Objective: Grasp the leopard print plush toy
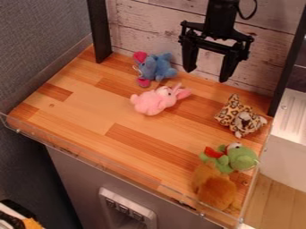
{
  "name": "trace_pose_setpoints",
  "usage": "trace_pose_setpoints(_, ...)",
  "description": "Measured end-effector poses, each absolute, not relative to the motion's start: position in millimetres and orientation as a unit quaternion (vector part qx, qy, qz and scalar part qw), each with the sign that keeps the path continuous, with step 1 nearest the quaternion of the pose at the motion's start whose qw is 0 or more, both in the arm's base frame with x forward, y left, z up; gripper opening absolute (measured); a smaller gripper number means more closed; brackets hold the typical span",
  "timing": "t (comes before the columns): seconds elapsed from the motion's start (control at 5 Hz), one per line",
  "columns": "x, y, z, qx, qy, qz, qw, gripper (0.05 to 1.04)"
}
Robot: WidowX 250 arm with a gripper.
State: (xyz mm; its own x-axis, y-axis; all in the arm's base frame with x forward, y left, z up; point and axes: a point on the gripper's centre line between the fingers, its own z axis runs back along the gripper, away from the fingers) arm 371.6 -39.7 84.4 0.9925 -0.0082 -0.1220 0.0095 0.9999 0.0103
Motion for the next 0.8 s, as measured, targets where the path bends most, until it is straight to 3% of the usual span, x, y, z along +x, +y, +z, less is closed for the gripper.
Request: trace_pose_setpoints(0.8, 373, -95, 85, 0.011, 0.064, -0.131, 0.989, 0.998)
